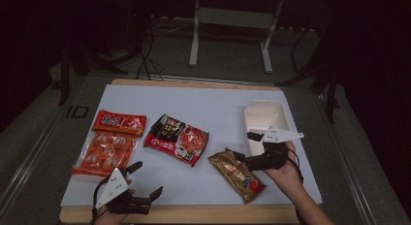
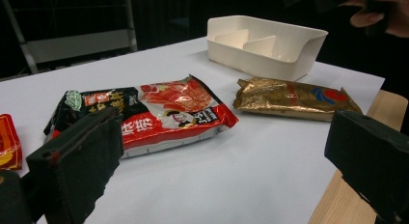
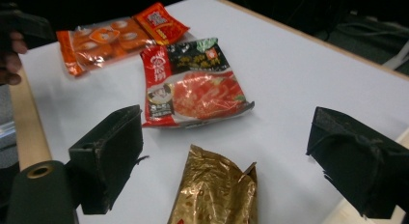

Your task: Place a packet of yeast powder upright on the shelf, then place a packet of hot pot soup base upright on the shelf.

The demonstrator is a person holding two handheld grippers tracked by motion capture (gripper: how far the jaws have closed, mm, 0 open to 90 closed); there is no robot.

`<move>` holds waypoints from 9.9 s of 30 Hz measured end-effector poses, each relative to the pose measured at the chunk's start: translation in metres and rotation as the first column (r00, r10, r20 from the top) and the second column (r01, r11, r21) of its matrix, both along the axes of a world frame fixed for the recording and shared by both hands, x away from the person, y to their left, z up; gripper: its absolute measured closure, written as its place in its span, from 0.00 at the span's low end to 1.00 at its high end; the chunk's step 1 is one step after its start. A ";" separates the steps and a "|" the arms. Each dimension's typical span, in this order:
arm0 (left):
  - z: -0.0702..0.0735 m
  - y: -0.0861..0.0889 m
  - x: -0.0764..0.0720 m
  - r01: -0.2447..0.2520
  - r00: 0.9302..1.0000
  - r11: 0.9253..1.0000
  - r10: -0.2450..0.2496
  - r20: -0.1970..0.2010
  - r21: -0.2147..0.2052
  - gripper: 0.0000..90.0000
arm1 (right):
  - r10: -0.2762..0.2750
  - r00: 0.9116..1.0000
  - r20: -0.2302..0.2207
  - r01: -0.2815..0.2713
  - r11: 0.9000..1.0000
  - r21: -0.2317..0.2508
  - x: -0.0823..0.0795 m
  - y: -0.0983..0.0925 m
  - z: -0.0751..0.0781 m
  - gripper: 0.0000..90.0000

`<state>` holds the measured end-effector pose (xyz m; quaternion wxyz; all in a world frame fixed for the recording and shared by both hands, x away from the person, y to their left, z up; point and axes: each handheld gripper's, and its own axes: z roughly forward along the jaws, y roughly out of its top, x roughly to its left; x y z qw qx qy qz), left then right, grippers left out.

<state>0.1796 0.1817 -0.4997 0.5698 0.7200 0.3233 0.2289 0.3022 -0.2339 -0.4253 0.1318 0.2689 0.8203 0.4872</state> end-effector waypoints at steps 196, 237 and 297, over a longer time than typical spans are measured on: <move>-0.006 0.006 -0.012 -0.050 0.998 0.998 0.051 -0.030 0.048 0.01 | -0.441 0.866 0.234 0.366 0.880 0.303 0.201 -0.059 0.055 0.97; -0.005 0.003 -0.010 -0.035 0.999 0.997 0.037 -0.027 0.062 0.01 | -0.419 0.908 0.008 0.401 0.875 0.271 0.183 -0.082 -0.001 0.95; 0.023 -0.031 0.052 0.008 0.979 0.995 0.012 -0.203 0.097 0.16 | -0.226 0.973 0.045 0.207 0.944 0.256 0.013 -0.074 0.016 0.18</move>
